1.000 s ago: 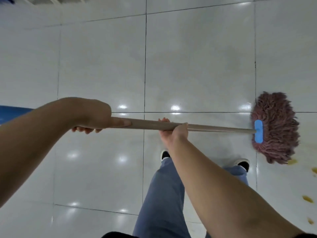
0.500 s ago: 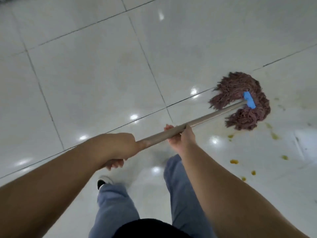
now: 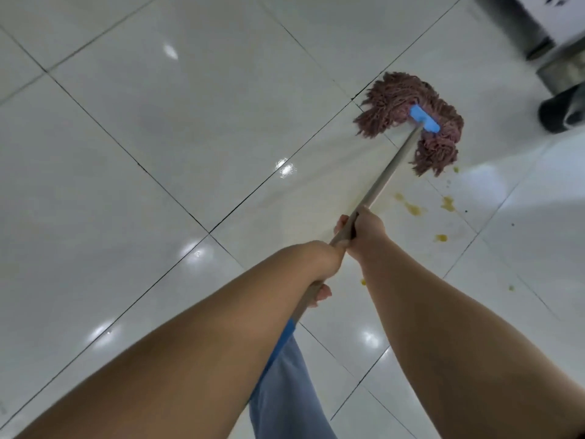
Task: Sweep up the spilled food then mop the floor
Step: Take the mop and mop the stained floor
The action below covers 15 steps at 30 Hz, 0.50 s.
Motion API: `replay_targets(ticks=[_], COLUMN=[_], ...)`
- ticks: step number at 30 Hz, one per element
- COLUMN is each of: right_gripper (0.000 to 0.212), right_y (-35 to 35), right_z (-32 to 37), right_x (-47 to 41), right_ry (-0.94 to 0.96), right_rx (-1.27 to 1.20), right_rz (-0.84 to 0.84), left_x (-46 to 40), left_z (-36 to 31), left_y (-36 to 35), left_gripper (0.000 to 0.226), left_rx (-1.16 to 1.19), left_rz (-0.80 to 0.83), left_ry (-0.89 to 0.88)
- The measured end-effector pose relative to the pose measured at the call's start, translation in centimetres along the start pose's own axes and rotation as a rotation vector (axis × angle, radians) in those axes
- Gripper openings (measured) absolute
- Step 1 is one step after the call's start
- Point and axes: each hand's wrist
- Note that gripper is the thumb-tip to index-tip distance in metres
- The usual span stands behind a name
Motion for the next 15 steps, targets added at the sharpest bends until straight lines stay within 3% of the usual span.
replay_targets(ticks=[4,9,15], right_gripper=[0.018,0.021,0.023], right_y=[-1.8,-2.9,-0.4], right_z=[-8.1,-21.8,-38.6], right_x=[3.2,11.1,23.6], right_ry=[-0.074,-0.214,-0.408], right_rx=[0.085,0.044,0.104], right_rz=[0.061,0.254,0.586], left_x=[2.2,6.8,16.0], left_z=[9.5,25.9,48.3], left_y=[1.3,2.0,-1.4], left_gripper=[0.095,0.088,0.070], left_rx=[0.034,-0.022,-0.042], left_rz=[-0.066,-0.157,-0.233], left_ry=[0.004,0.002,0.129])
Point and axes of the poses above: each hand's wrist, its own x-axis away from the middle knuckle, its own y-axis out of the back of the hand, z = x × y, and after that the axes turned 13 degrees about z, right-handed
